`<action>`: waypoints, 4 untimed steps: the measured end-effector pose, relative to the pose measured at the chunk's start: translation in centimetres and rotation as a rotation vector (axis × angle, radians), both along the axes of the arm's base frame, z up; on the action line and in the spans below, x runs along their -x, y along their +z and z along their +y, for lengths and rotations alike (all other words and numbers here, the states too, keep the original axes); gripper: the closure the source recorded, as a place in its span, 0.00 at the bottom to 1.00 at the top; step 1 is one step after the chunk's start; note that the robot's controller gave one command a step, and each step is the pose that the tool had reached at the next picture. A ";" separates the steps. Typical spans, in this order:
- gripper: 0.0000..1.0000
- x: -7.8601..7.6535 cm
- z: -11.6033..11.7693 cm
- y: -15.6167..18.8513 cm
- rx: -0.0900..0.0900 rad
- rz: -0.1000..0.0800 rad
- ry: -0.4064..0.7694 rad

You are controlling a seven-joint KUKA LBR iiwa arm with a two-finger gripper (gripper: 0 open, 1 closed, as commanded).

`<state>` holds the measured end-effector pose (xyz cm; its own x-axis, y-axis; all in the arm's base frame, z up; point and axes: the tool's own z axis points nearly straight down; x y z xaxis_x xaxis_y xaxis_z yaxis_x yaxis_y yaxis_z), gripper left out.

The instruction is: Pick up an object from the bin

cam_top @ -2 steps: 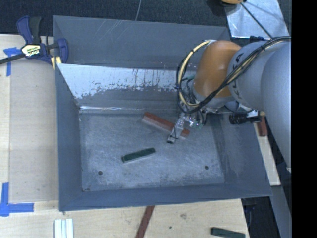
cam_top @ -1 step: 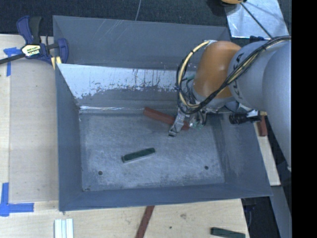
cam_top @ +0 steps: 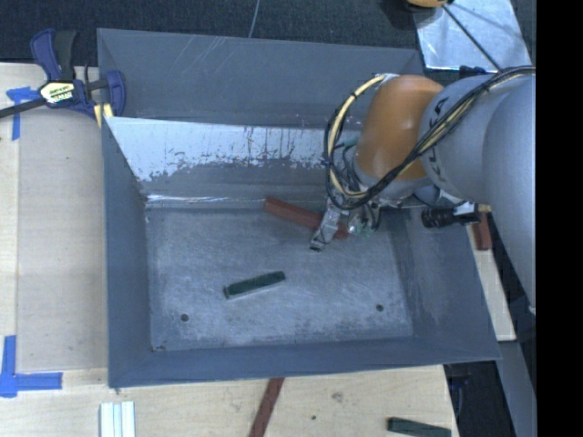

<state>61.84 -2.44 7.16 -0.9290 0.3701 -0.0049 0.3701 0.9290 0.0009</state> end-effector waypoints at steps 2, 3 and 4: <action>1.00 0.3 0.0 1.7 -0.001 0.012 0.000; 1.00 0.2 0.0 4.1 -0.001 0.009 0.000; 1.00 0.1 0.0 6.0 -0.001 0.002 0.000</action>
Offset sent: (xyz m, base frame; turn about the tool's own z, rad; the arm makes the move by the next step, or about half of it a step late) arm 0.0001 0.0000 0.1008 0.0000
